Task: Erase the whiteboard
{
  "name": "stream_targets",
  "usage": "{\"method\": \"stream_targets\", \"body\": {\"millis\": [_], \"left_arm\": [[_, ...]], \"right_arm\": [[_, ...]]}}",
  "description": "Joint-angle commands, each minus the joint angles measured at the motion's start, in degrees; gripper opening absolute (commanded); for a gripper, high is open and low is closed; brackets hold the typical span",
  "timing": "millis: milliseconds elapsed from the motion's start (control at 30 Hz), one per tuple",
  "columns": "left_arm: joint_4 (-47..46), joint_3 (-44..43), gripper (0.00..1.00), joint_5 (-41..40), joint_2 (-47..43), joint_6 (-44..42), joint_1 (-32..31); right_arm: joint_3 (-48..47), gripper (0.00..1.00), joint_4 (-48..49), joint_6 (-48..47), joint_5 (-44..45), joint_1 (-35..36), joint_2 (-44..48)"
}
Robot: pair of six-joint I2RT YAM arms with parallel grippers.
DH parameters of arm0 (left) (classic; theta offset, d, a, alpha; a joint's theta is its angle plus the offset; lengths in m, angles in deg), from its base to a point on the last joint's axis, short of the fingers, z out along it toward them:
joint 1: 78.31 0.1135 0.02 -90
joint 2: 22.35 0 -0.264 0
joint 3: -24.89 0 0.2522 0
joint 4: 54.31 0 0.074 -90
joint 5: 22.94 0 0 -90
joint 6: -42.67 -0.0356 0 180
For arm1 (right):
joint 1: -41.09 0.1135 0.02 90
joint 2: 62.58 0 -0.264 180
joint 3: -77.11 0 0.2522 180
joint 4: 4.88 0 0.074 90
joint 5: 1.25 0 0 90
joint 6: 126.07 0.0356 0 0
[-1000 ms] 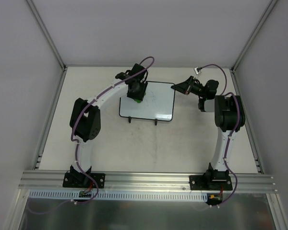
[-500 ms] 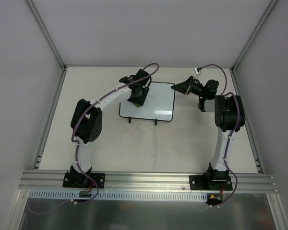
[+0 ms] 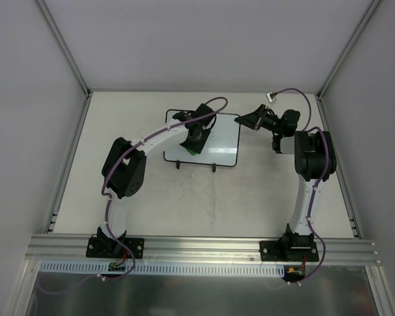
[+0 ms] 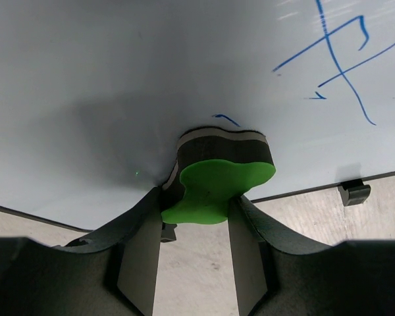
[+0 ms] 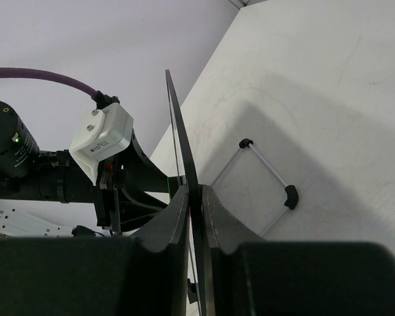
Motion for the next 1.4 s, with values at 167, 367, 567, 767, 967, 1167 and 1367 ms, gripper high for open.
{"method": "stream_targets", "body": {"millis": [167, 367, 567, 767, 967, 1167, 1367], "left_arm": [[0.46, 2.06, 0.0, 1.66, 0.7, 0.61, -1.87], [0.2, 3.03, 0.0, 1.05, 0.35, 1.49, -1.96], [0.46, -3.38, 0.0, 1.31, 2.8, -0.53, -0.55], [2.13, -12.08, 0.0, 2.1, 5.79, -1.5, 2.35], [3.36, -17.88, 0.0, 1.4, 7.73, -1.41, 3.93], [5.73, -24.3, 0.0, 1.32, 10.98, -2.46, 4.81], [7.14, -28.61, 0.0, 1.92, 13.88, -3.61, 4.9]], "right_arm": [[-0.4, 0.0, 10.28, 0.85, -1.31, 0.33, 0.05], [-0.4, 0.0, 10.28, 0.85, -1.22, 0.33, 0.05], [-0.32, 0.0, 10.37, 0.94, -1.31, 0.33, 0.23], [-0.05, 0.0, 10.45, 0.94, -1.22, 0.33, 0.4], [-0.14, 0.0, 10.63, 0.94, -1.22, 0.33, 0.32], [-0.14, 0.0, 10.72, 0.94, -1.22, 0.33, 0.23], [-0.23, 0.0, 10.72, 0.94, -1.31, 0.5, 0.23]]}}
